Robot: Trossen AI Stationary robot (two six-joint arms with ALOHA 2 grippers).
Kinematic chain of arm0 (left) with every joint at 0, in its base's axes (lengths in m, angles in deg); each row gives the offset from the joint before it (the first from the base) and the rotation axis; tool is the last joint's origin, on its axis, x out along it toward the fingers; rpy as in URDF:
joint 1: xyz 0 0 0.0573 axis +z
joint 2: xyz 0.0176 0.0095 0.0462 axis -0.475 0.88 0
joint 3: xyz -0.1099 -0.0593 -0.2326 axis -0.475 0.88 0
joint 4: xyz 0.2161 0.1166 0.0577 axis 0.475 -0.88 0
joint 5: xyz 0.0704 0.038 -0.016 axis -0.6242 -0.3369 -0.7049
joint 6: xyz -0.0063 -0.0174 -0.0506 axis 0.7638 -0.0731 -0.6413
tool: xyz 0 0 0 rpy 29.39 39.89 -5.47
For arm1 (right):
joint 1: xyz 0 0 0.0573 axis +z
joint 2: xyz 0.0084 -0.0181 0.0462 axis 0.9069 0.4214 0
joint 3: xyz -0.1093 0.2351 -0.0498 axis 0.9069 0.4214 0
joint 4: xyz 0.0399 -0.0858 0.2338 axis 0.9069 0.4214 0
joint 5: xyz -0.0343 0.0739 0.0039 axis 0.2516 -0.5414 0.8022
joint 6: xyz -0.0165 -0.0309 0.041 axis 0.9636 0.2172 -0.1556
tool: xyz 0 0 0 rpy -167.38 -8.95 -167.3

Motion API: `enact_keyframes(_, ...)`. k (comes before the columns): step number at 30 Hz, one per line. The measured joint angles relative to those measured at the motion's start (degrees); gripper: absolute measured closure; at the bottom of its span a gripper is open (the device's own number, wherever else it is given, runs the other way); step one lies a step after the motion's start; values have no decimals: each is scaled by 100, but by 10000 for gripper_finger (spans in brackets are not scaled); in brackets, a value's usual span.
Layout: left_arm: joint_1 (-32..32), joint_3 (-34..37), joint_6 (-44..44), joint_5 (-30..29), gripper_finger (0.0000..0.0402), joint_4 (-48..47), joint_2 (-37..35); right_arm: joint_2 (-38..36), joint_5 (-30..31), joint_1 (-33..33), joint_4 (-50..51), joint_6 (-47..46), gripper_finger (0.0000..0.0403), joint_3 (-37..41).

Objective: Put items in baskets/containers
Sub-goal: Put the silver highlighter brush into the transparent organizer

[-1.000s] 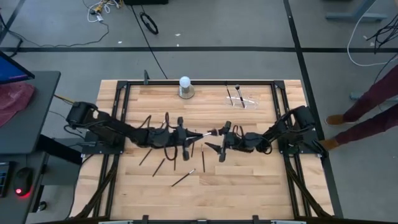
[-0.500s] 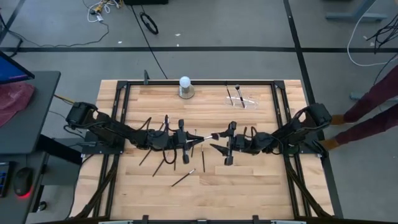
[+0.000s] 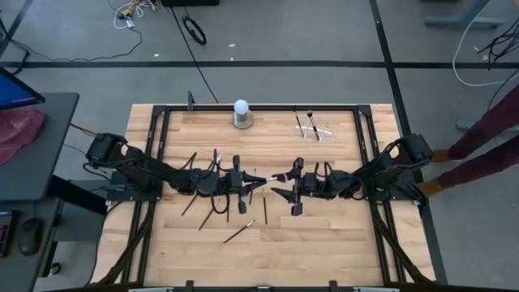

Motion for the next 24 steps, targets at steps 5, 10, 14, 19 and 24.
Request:
enact_keyframes(5,-1,0,2,10,372,-5,0,0,-7,-36,130,3,250,-59)
enact_keyframes(10,-1,2,4,14,368,-5,0,0,-7,-57,160,-12,309,-59)
enact_keyframes(14,-3,2,11,28,366,-7,0,0,6,-58,172,-13,367,-59)
enact_keyframes(19,22,9,10,-42,340,-56,0,-33,342,-55,353,-4,386,-63)
enact_keyframes(24,18,7,-7,-228,284,-262,-9,-817,1218,65,1792,58,389,-61)
